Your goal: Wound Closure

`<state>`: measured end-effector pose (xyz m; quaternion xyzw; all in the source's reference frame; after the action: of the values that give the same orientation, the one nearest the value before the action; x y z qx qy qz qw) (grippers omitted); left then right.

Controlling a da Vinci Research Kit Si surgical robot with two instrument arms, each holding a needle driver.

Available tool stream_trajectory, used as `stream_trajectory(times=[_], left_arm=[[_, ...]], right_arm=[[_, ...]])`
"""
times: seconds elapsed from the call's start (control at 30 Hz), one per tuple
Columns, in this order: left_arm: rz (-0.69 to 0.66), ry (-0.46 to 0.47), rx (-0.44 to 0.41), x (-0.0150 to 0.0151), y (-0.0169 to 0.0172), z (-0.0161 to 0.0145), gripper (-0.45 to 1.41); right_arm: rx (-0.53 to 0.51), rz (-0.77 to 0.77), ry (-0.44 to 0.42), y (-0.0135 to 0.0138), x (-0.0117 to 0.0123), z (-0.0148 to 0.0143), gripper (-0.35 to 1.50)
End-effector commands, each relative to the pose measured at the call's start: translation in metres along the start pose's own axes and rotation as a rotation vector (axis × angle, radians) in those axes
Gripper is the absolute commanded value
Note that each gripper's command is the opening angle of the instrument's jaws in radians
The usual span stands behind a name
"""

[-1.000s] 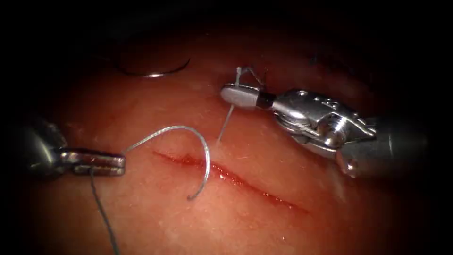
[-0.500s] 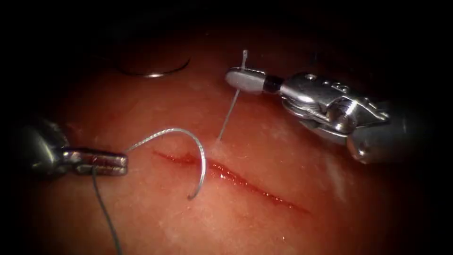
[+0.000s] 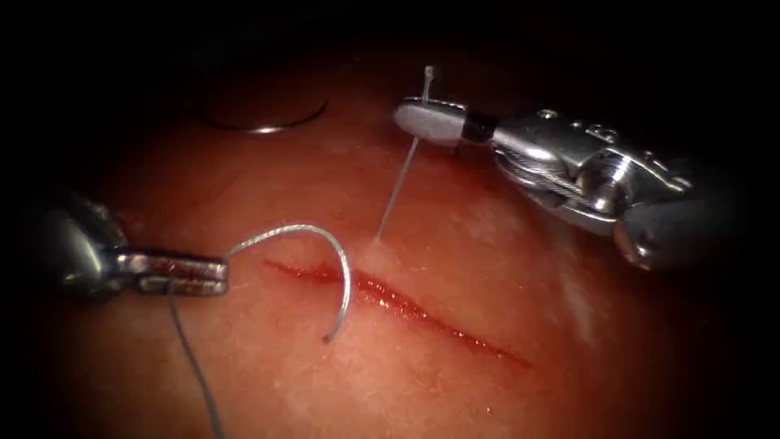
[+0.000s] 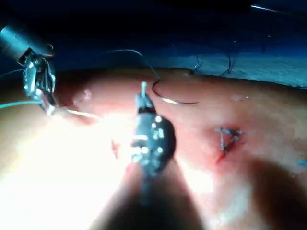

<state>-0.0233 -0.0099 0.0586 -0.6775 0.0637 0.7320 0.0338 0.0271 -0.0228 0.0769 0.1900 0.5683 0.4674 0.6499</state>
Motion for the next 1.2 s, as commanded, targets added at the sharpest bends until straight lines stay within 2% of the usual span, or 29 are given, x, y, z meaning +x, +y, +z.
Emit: stream_trajectory(times=[0.03,0.2,0.23,0.27,0.3,0.33,0.37,0.4,0.5,0.53,0.63,0.67,0.73,0.83,0.87,0.9,0.93,0.97,1.0,1.03,1.1,1.2], left_arm=[[0.001,0.003,0.0,-0.0007,-0.0001,0.0005,-0.45],[0.001,0.002,0.001,-0.0009,-0.0003,0.0006,-0.45],[0.001,0.002,0.002,-0.001,-0.0004,0.0008,-0.45],[0.001,0.002,0.002,-0.001,-0.0004,0.0008,-0.45],[0.001,0.001,0.003,-0.0011,-0.0005,0.0009,-0.45],[0.001,0.001,0.003,-0.0012,-0.0006,0.001,-0.45],[0.001,0.001,0.005,-0.0013,-0.0007,0.0011,-0.45],[0.002,-0.002,0.003,-0.0014,-0.0008,0.0012,-0.45],[0.002,-0.003,0.006,-0.0017,-0.0011,0.0016,-0.45],[0.002,-0.005,0.008,-0.0018,-0.0013,0.0019,-0.45],[0.002,-0.004,0.009,-0.002,-0.0015,0.0023,-0.45],[0.002,-0.004,0.009,-0.002,-0.0015,0.0023,-0.45],[0.001,0.004,0.0,-0.002,-0.0015,0.0027,-0.45],[0.001,0.015,-0.009,-0.0019,-0.0014,0.0031,-0.45],[0.001,0.017,-0.01,-0.0019,-0.0014,0.0032,-0.45],[0.001,0.025,-0.015,-0.0019,-0.0014,0.0036,-0.45],[0.001,0.025,-0.015,-0.0019,-0.0014,0.0036,-0.45],[0.003,0.036,-0.024,-0.002,-0.0012,0.0038,-0.45],[0.003,0.036,-0.024,-0.002,-0.0012,0.0038,-0.45],[0.004,0.041,-0.029,-0.002,-0.001,0.0039,-0.45],[-0.002,0.044,-0.032,-0.0019,-0.001,0.0039,-0.45],[-0.019,0.056,-0.04,-0.0018,-0.0009,0.0042,-0.45]], right_arm=[[-0.001,0.0,0.005,0.0,0.0002,0.0006,-0.35],[-0.002,-0.018,0.013,-0.0001,0.0007,0.0005,-0.35],[-0.002,-0.044,0.012,-0.0003,0.0004,0.0007,-0.01],[-0.002,-0.044,0.012,-0.0003,0.0004,0.0007,-0.01],[-0.001,-0.057,0.012,-0.0004,0.0003,0.0007,0.49],[-0.004,-0.082,0.013,-0.0004,0.0001,0.0005,0.88],[-0.003,-0.102,0.009,-0.0005,-0.0001,0.0002,1.05],[0.001,-0.115,0.005,-0.0006,-0.0003,-0.0002,1.13],[0.003,-0.177,-0.029,-0.0012,-0.0006,-0.0022,1.13],[-0.003,-0.197,-0.066,-0.0016,-0.0008,-0.0037,1.18],[0.0,-0.254,-0.116,-0.0026,-0.0009,-0.0067,1.18],[0.0,-0.254,-0.116,-0.0026,-0.0009,-0.0067,1.18],[0.012,-0.325,-0.16,-0.0043,-0.0016,-0.0087,1.1],[0.022,-0.367,-0.197,-0.0066,-0.0025,-0.0095,0.93],[0.033,-0.379,-0.208,-0.0076,-0.0028,-0.0096,0.9],[0.049,-0.435,-0.217,-0.0098,-0.0031,-0.0092,0.88],[0.049,-0.435,-0.217,-0.0098,-0.0031,-0.0092,0.88],[0.062,-0.495,-0.21,-0.0113,-0.0029,-0.008,0.83],[0.062,-0.495,-0.21,-0.0113,-0.0029,-0.008,0.83],[0.065,-0.574,-0.213,-0.0121,-0.0028,-0.0062,0.83],[0.064,-0.603,-0.217,-0.0122,-0.0028,-0.0056,0.83],[0.056,-0.728,-0.217,-0.0126,-0.0027,-0.0029,0.83]])
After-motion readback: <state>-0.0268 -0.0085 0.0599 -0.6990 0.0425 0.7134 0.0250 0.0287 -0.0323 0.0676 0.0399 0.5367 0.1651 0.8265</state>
